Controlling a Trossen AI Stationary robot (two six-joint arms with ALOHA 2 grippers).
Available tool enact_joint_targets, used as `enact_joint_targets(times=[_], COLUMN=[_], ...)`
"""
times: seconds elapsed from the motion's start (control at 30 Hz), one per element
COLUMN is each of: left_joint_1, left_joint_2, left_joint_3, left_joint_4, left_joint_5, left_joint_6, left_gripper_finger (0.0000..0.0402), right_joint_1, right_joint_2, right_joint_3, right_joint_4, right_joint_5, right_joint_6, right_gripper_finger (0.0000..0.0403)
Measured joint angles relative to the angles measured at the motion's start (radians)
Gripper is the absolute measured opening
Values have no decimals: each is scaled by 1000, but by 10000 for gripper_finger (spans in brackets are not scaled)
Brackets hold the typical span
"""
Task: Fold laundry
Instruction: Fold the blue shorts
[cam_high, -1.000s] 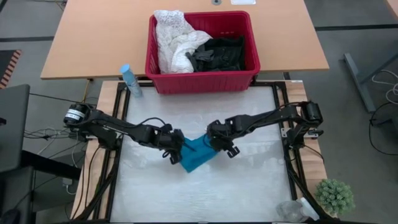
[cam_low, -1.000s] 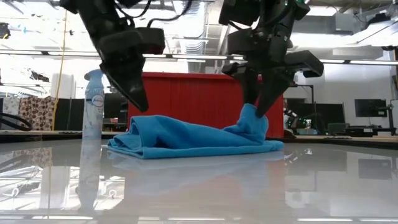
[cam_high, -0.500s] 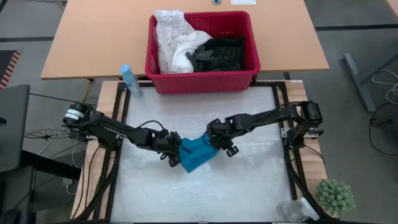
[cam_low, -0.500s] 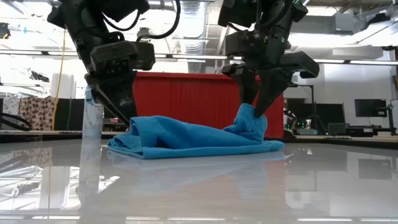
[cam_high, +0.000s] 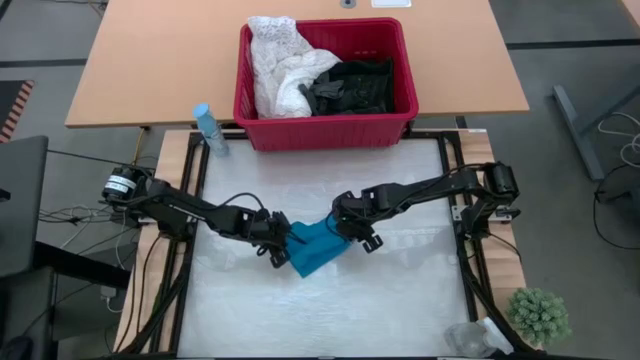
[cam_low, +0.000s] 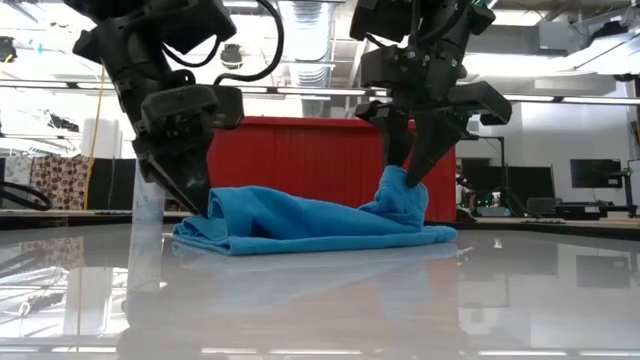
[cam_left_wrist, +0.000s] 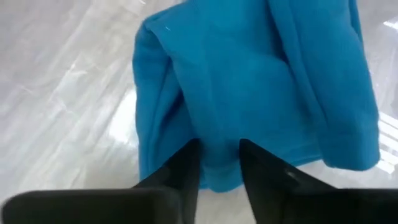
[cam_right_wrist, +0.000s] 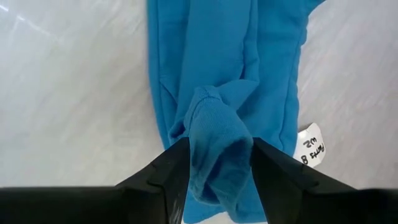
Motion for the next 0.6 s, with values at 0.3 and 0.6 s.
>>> enact_joint_targets(times=[0.3, 0.6], left_joint_1=[28, 74], left_joint_2=[0, -8], left_joint_3=[0, 64], left_joint_4=[0, -112], left_joint_5=[10, 103], left_joint_6=[34, 63], left_gripper_finger=[5, 0], right_joint_1=[0, 0], right_joint_2=[0, 0], right_joint_3=[0, 0], right_joint_4=[0, 4], right_joint_5=[0, -1], right_joint_6=[0, 0], right_gripper_finger=[189, 189])
